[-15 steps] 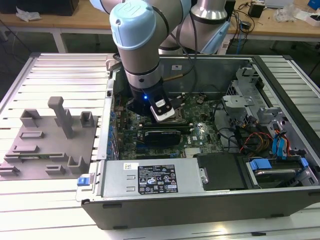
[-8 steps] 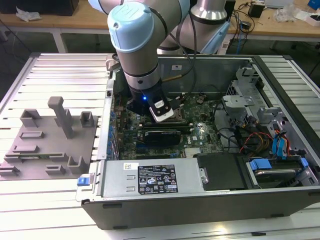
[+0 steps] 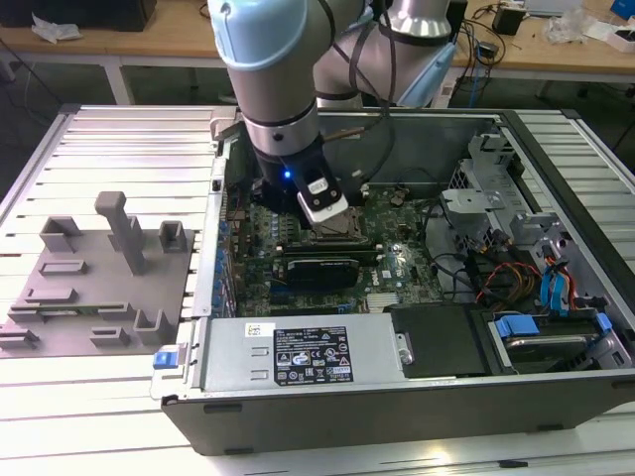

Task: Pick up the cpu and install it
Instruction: 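Install the second cpu locking lever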

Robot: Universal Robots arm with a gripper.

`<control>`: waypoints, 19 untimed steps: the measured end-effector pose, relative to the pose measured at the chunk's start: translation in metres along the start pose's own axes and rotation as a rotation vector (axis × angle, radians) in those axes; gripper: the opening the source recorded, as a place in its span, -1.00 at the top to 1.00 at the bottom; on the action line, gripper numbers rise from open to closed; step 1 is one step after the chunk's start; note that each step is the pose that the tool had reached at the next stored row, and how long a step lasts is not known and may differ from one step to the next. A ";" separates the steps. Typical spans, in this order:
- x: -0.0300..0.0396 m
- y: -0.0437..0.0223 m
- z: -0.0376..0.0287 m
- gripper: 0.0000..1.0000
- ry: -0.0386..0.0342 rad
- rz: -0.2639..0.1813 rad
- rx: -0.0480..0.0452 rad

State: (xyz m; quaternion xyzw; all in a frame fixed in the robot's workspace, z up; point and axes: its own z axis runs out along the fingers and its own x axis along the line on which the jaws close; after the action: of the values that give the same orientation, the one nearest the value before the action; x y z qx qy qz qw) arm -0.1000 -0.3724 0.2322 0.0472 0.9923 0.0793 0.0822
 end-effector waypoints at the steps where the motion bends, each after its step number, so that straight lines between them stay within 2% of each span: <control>1: -0.0010 0.0011 -0.0061 0.79 -0.0001 0.000 0.0012; 2: -0.0019 0.0020 -0.0120 0.79 -0.0002 0.000 0.0026; 4: -0.0029 0.0029 -0.0166 0.79 -0.0004 0.000 0.0031; 5: -0.0204 0.0054 -0.0206 0.79 0.0104 0.002 0.0044; 6: -0.0357 0.0066 -0.0180 0.79 0.0438 0.006 0.0119; 7: -0.0473 0.0074 -0.0160 0.79 0.0800 0.010 0.0243; 8: -0.0491 0.0073 -0.0157 0.79 0.0949 0.011 0.0335; 9: -0.0498 0.0046 -0.0150 0.79 0.1295 0.014 0.0543; 13: -0.0644 -0.0010 -0.0101 0.79 0.1747 0.020 0.0590; 14: -0.0658 -0.0015 -0.0079 0.79 0.1824 0.021 0.0596; 17: -0.0641 -0.0026 -0.0019 0.79 0.1833 0.021 0.0598; 19: -0.0547 -0.0043 0.0027 0.79 0.1832 0.021 0.0598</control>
State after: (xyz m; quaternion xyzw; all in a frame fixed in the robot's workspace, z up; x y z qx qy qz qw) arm -0.0462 -0.3821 0.2374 0.0526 0.9971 0.0545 -0.0112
